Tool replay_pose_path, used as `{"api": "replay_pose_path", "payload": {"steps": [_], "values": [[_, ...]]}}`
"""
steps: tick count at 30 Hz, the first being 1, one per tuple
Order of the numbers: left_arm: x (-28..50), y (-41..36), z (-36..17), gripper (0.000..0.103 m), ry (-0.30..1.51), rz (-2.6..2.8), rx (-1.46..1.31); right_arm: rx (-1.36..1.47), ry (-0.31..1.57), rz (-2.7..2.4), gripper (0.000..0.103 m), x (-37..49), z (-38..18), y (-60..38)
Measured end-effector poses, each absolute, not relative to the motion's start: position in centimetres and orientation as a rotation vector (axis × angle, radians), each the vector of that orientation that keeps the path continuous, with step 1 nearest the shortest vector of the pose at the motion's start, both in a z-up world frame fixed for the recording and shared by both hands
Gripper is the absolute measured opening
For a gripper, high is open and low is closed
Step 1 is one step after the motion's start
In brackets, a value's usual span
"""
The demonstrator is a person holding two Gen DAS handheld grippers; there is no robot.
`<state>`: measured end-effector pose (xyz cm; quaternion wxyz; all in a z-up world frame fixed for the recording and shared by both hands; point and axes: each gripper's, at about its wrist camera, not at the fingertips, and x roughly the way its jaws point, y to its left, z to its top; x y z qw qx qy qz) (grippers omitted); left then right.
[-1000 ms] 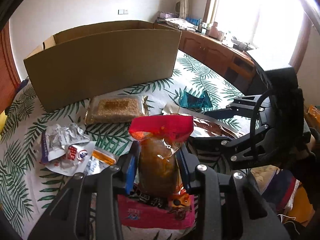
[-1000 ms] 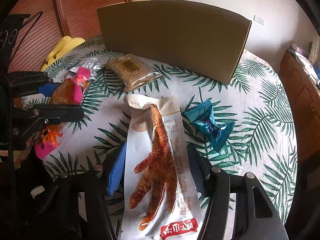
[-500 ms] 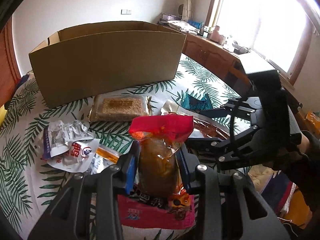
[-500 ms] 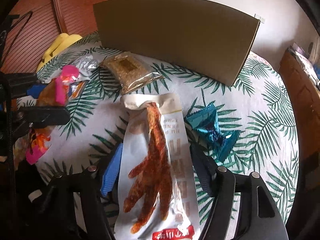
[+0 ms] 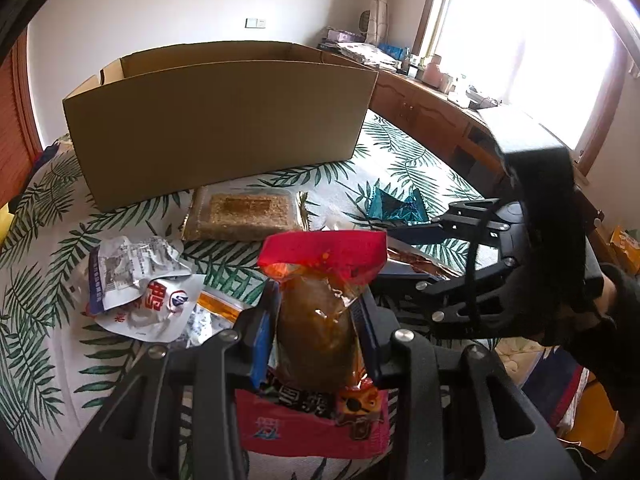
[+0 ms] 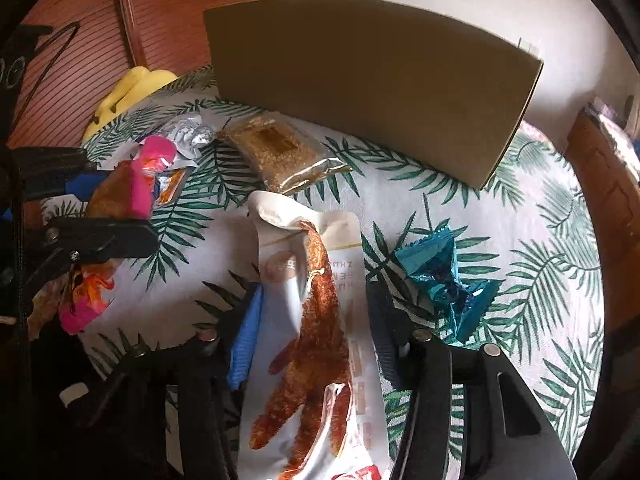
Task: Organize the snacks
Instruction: 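Grasp the white chicken-feet pack with the right tool while the left holds the pastry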
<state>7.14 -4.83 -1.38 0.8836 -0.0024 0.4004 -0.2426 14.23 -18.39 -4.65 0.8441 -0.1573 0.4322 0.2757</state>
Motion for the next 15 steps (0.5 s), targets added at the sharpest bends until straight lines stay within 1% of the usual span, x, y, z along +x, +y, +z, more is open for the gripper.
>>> {"api": "replay_pose_path", "payload": {"steps": [1, 5, 15], "values": [[7.2, -4.8, -1.4, 0.035, 0.834, -0.504, -0.005, -0.327, 0.914, 0.586, 0.05, 14.2, -4.6, -18.4], [7.1, -4.5, -1.1, 0.035, 0.828, -0.503, -0.007, -0.312, 0.892, 0.596, 0.042, 13.9, -3.9, -18.4], [7.4, -3.7, -0.3, 0.035, 0.809, -0.491, -0.027, -0.279, 0.879, 0.6, 0.041, 13.7, -3.3, -18.7]]}}
